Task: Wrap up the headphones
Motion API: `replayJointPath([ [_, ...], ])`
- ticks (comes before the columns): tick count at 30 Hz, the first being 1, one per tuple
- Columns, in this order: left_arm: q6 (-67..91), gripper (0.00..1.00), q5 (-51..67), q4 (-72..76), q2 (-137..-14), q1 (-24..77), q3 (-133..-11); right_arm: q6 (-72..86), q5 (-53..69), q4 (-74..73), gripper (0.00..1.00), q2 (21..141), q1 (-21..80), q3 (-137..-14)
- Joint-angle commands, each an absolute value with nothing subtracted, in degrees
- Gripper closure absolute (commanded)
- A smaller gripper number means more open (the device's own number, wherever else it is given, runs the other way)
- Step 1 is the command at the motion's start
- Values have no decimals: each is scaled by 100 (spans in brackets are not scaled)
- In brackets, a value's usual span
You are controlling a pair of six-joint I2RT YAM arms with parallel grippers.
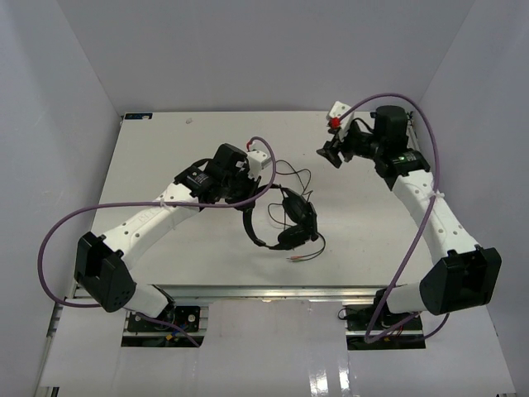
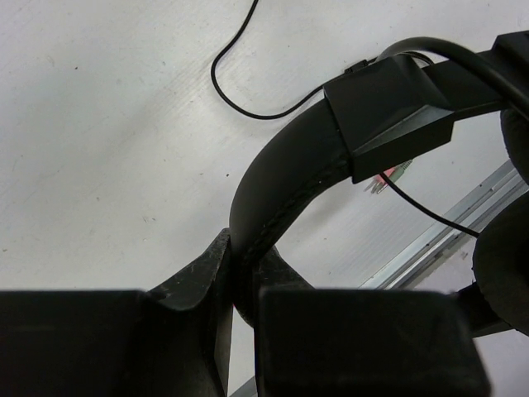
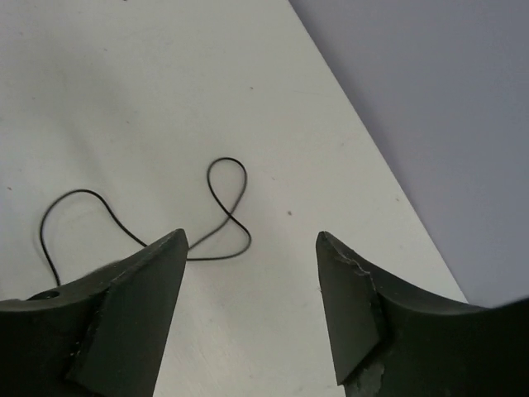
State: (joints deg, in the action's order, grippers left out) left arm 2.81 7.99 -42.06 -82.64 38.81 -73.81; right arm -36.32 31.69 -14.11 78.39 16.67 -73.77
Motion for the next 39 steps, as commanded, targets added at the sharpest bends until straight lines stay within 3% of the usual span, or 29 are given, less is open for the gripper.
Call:
replayJointPath([
  [1, 368, 100, 1215, -4038, -7852, 3876, -7305, -4386, 5236, -2338, 21, 7644, 693, -7693],
  [6, 484, 100, 1497, -3883, -7734, 3864, -7195, -6473, 6221, -4391, 7, 7687, 598, -7465],
  [9, 574, 100, 1718, -3797, -7663, 3867, -7199, -6916, 6591, -4315, 4, 7571, 608, -6768],
  [16, 671, 100, 1946, -3803, -7564, 3864, -7352, -5817, 6403, -2442, 2, 7414, 902, -5713],
  [22, 746, 100, 2080, -3848, -7508, 3865, -7488, -4671, 6002, -987, 5, 7743, 1628, -5465],
  [29, 820, 100, 2104, -4005, -7429, 3867, -7739, -3634, 5109, 595, 3, 8431, 2173, -5524],
  [32, 835, 100, 2038, -4067, -7368, 3865, -7787, -3549, 5107, 636, 25, 8687, 2195, -5589],
  [35, 806, 100, 1911, -4116, -7311, 3858, -7765, -3928, 4937, 291, 69, 8583, 2188, -5598],
  [37, 783, 100, 1865, -4114, -7287, 3858, -7736, -4148, 4738, 230, 91, 8419, 2188, -5498],
  [39, 751, 100, 1812, -4112, -7291, 3858, -7702, -4339, 4602, 144, 92, 8250, 2188, -5440],
])
